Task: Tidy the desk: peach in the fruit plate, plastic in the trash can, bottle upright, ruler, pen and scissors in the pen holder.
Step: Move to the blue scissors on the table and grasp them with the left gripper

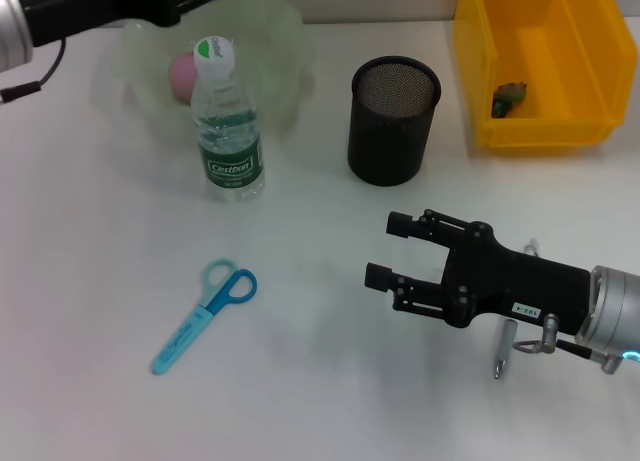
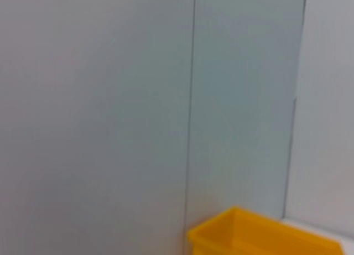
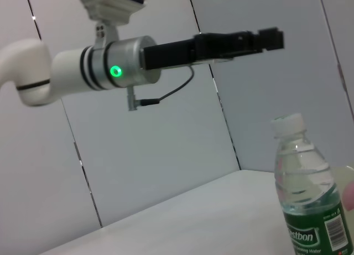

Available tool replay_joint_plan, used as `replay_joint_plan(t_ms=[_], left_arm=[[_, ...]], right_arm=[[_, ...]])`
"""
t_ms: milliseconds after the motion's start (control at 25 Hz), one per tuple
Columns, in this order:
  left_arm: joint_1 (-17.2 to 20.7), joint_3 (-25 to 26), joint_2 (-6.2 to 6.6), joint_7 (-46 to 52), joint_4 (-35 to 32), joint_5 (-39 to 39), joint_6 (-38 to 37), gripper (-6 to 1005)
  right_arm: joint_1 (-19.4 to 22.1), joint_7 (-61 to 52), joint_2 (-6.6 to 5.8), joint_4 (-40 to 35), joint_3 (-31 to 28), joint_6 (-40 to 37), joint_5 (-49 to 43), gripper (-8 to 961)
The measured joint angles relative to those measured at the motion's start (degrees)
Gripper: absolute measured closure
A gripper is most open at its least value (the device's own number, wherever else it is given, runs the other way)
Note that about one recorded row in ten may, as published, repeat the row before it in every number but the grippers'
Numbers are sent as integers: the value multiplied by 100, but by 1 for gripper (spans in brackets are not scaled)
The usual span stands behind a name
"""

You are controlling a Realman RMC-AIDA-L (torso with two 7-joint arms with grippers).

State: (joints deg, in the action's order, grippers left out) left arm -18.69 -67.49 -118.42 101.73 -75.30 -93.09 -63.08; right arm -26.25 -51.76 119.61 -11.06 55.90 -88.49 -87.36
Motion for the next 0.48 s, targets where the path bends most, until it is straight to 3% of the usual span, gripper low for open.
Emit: replay_joint_plan(t_ms=[240, 480], left_arm=[[182, 248, 0, -801, 866, 1006, -856, 431], [102, 954, 41, -2271, 2454, 1153, -2770, 256]], right_arm=[[30, 8, 0, 15, 0, -1, 0, 194], [118, 10, -5, 15, -79, -81, 4, 195]])
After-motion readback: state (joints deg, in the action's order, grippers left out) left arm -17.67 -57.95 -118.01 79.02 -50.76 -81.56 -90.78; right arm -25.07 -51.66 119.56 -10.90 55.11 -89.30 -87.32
